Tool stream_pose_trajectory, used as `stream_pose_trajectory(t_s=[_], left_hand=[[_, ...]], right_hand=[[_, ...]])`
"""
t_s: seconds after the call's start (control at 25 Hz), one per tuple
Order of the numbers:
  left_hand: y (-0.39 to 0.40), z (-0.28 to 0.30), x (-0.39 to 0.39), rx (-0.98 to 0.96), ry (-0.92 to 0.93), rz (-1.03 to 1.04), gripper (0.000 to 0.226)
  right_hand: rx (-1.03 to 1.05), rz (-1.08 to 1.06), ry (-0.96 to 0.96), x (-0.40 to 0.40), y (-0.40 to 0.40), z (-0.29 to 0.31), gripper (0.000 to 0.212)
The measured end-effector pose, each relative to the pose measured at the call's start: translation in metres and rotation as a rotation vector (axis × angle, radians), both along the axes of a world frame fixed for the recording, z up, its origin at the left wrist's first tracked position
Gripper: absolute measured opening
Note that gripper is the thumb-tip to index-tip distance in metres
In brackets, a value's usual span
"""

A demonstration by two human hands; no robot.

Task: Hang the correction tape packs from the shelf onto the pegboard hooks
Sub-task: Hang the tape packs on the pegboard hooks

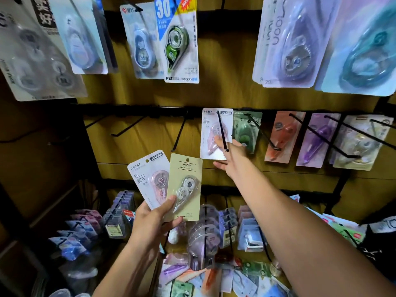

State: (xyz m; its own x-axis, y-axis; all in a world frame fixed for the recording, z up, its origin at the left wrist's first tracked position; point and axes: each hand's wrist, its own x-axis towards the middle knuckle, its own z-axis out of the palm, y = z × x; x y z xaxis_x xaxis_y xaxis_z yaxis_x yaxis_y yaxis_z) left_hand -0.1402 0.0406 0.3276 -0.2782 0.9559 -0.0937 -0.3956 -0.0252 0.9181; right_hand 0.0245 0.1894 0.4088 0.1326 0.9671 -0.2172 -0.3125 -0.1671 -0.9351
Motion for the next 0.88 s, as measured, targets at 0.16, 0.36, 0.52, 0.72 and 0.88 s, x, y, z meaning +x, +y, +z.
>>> stream_pose_trajectory(t_s=[0.16, 0.36, 0.52, 0.72, 0.88], left_hand=[[0.003, -0.011, -0.004, -0.015, 0.014, -0.003, 0.018], [-0.008, -0.015, 0.007, -0.039, -0.036, -0.019, 0.02], [-0.025, -0.01, 0.027, -0.042, -0.13, -0.069, 0.025], [-0.049, 0.001, 0.038, -0.02, -0.168, -0.066, 0.028], [-0.057, 0.009, 0.034, -0.013, -0.168, -0.027, 0.025]], right_hand=[[0.0, 0.008, -0.104, 0.002, 0.014, -0.012, 0.078], [0.032, 0.037, -0.347, 0.021, -0.036, -0.028, 0.056], [0.072, 0.249, -0.458, 0.033, -0.106, -0.048, 0.036], [0.343, 0.122, -0.61, 0.042, -0.138, -0.023, 0.033], [0.475, 0.136, -0.459, 0.035, -0.148, 0.034, 0.047]])
